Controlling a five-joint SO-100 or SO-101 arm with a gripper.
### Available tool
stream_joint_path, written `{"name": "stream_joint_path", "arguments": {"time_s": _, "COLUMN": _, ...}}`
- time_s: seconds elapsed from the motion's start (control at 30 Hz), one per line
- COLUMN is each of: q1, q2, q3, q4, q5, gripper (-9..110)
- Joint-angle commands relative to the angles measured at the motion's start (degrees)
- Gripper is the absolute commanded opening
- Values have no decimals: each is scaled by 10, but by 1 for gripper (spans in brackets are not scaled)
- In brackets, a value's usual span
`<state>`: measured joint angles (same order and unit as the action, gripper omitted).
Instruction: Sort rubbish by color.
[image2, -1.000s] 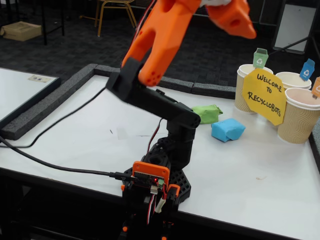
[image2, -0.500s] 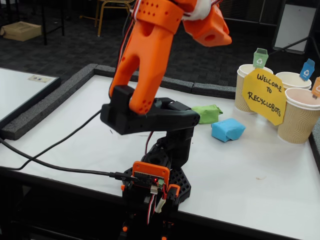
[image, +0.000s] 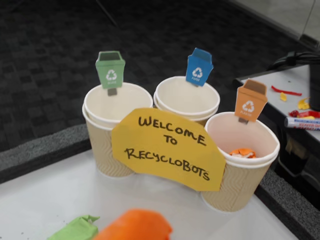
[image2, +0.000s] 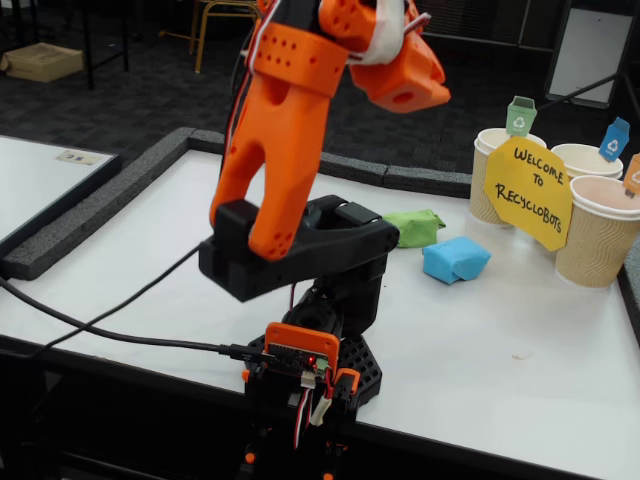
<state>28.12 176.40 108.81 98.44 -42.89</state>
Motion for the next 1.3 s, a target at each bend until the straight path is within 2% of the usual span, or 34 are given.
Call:
{"name": "stream_joint_path", "arguments": {"time_s": 0.0, "q1": -18, "q2": 19, "q3": 9, "q4": 4, "q5": 17, "gripper": 0}}
{"name": "stream_joint_path", "arguments": {"time_s": 0.5, "q1": -120, "q2": -33, "q3": 58, "q4": -5, "q5": 9, "gripper": 0}}
{"name": "stream_joint_path", "arguments": {"time_s": 0.73, "q1": -166, "q2": -109, "q3": 60, "q4": 5, "q5": -45, "gripper": 0}}
{"name": "stream_joint_path", "arguments": {"time_s": 1.27, "q1": -149, "q2": -205, "q3": 40, "q4": -4, "q5": -69, "gripper": 0}}
